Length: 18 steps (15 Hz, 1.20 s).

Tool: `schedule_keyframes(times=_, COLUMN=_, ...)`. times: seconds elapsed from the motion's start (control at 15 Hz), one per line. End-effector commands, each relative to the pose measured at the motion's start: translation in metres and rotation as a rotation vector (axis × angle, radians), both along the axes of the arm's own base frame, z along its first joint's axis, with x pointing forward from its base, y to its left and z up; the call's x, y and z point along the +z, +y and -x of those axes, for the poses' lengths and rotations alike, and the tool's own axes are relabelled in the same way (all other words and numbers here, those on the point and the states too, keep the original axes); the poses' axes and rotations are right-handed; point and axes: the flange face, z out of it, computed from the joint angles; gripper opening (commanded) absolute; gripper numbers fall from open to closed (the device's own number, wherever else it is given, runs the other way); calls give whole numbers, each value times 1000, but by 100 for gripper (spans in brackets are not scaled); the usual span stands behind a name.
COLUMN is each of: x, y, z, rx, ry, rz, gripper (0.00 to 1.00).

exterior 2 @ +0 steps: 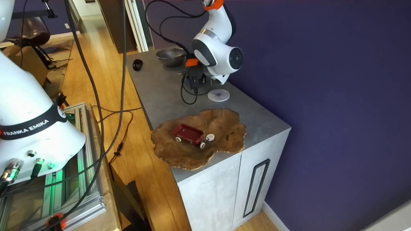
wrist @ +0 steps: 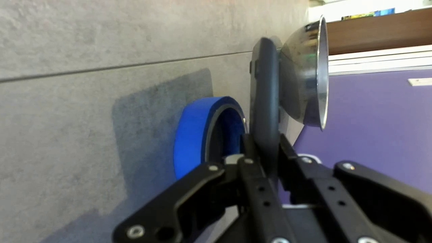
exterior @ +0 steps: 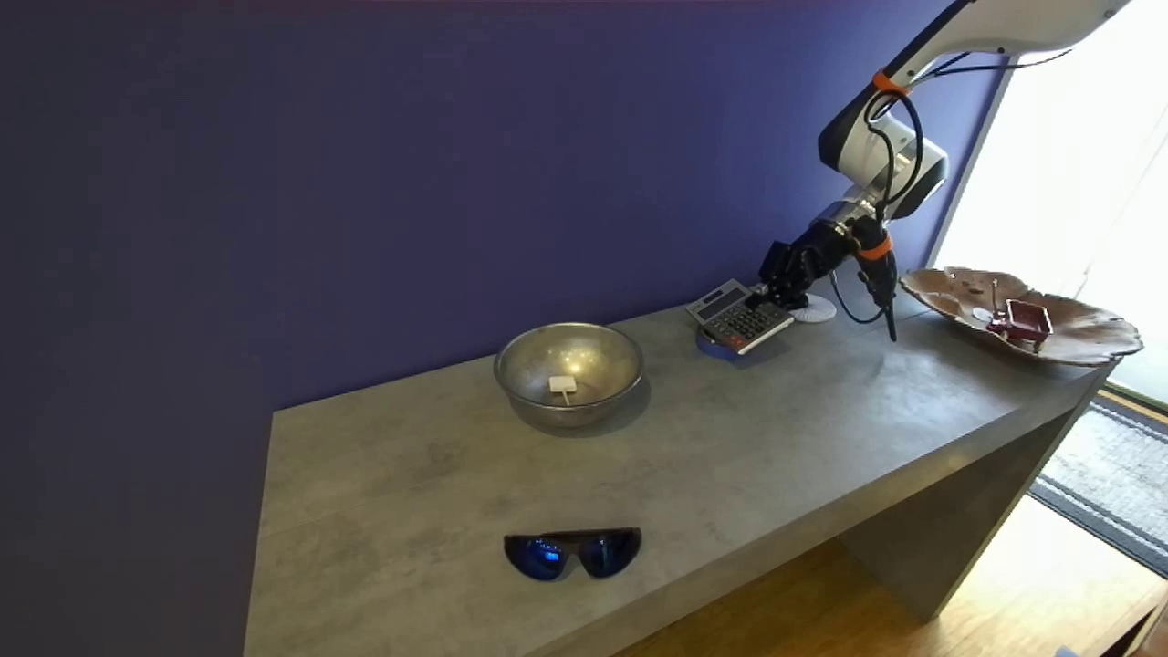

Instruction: Put the calculator on the blue tape

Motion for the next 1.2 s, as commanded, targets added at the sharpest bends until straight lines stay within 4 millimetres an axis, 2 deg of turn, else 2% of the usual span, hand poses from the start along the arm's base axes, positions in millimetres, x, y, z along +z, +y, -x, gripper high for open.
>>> schedule_keyframes(times=0.0, x=1, y=4, z=-11, rx=-14, ry=-5, rz=-11, gripper=5)
schedule_keyframes(times=0.73, x=-3, y=6, z=-15, rx=-20, ry=-2, rz=1, gripper=5)
schedule_keyframes(times=0.8, x=-4, y=6, z=-15, rx=-20, ry=6, rz=6, gripper=9)
schedule_keyframes(times=0.87, x=-5, y=7, z=-14, rx=-20, ry=10, rz=5, gripper=5)
schedule_keyframes(times=1.13, x=-7, y=9, z=-14, rx=-25, ry=14, rz=5, gripper=5)
